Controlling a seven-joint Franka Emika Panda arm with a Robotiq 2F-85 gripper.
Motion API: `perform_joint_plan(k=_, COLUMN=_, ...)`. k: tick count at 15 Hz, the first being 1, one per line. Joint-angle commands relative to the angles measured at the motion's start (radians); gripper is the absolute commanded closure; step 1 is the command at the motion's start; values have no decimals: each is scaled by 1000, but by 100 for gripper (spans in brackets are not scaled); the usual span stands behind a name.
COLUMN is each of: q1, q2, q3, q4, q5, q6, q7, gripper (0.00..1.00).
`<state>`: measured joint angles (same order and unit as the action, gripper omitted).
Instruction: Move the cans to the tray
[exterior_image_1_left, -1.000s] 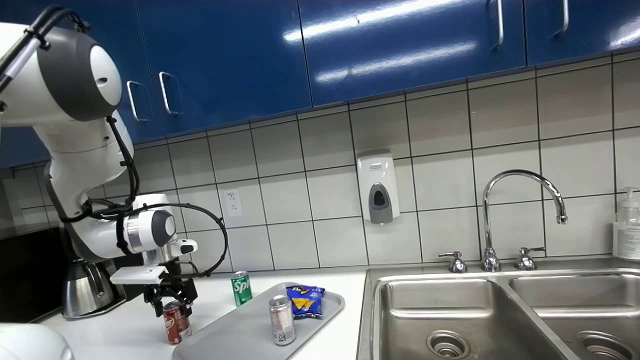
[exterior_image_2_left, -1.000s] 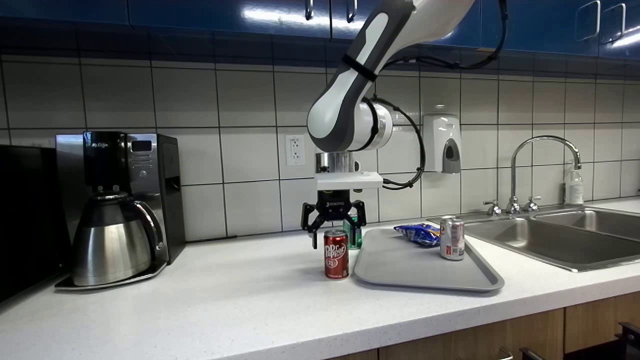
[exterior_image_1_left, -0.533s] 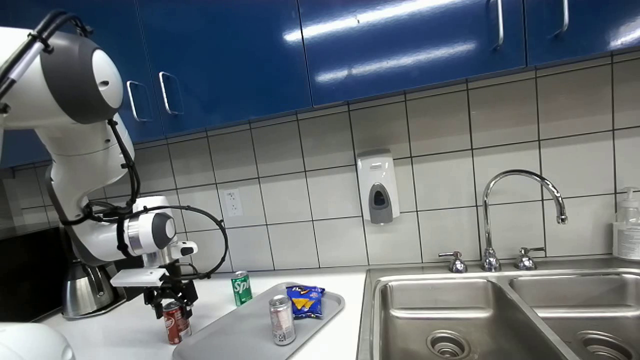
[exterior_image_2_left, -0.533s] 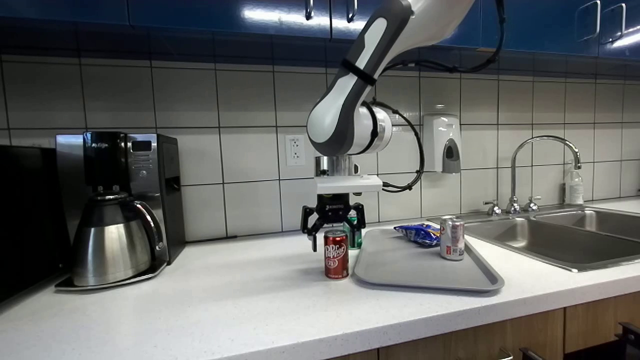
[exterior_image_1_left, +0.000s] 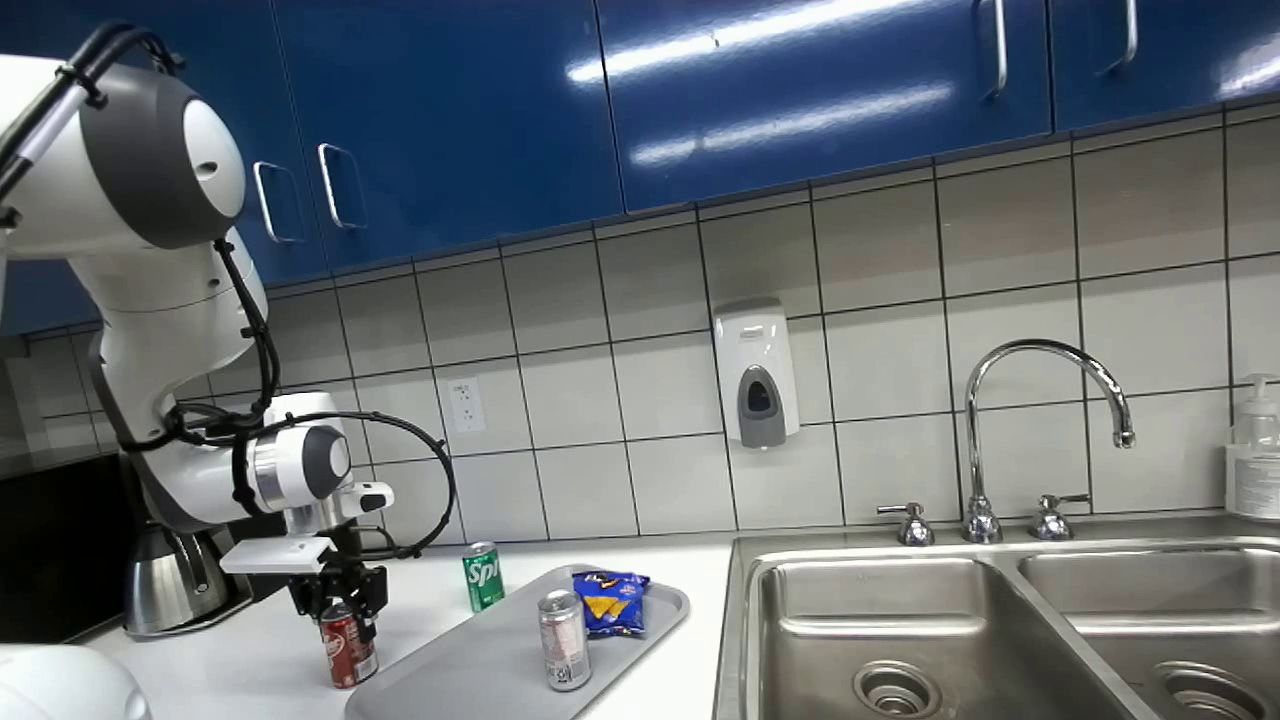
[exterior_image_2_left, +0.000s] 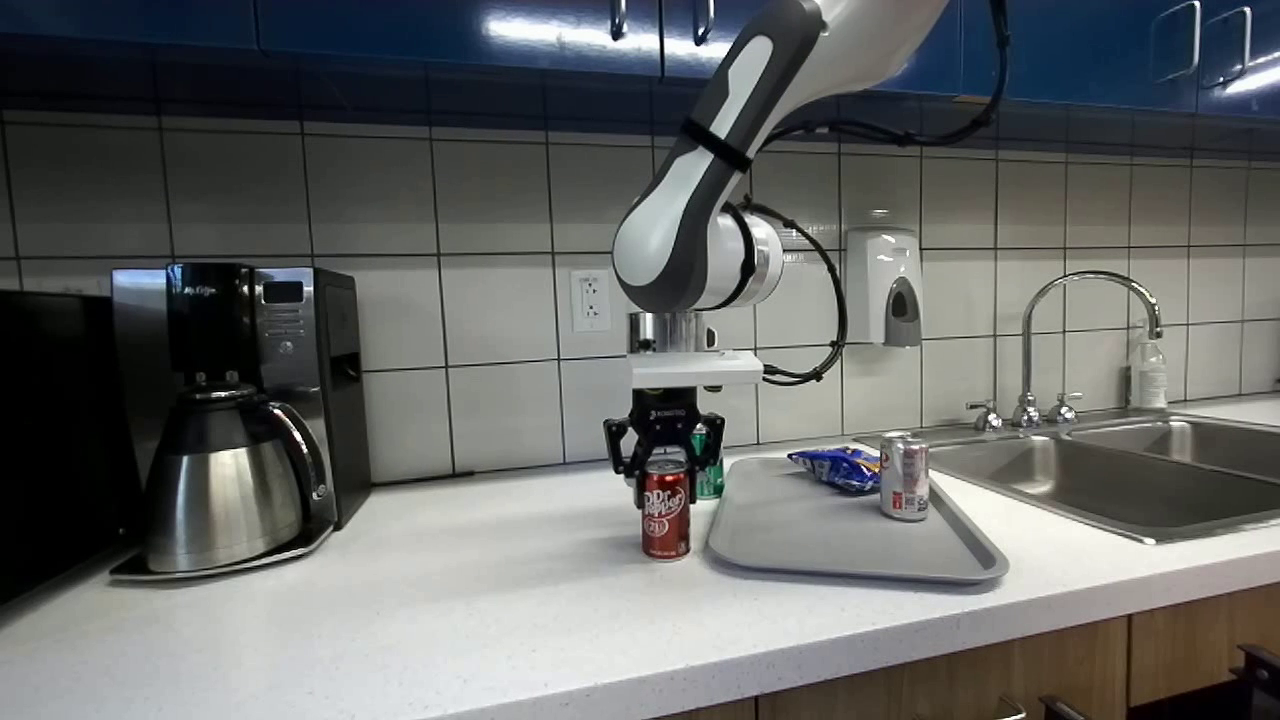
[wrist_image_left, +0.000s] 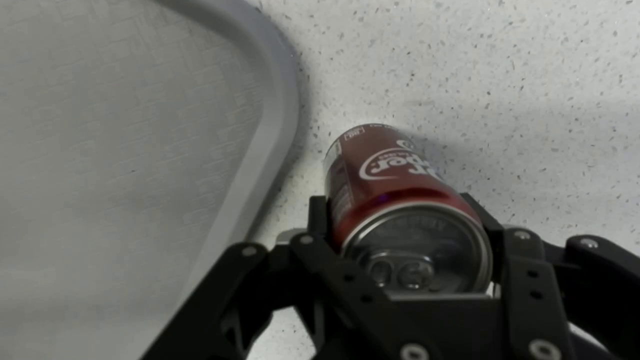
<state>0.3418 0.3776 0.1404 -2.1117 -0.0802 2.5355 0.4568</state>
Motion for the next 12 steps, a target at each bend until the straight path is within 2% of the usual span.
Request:
perform_joint_plan(k=1, q1=8, q2=-2, q3=-11, q4=12, q5=-6, q6=4, q7=-10, gripper=62)
perform_joint_plan(k=7, q1=10, q2=-47, q3=-28, q4=35, q5=-28, q6=-14, q7=5, gripper=62)
perform_joint_plan(k=12, q1=-1, q2=-65, q3=-80, q4=45, q5=-87, q6=-20, q7=20, gripper=62)
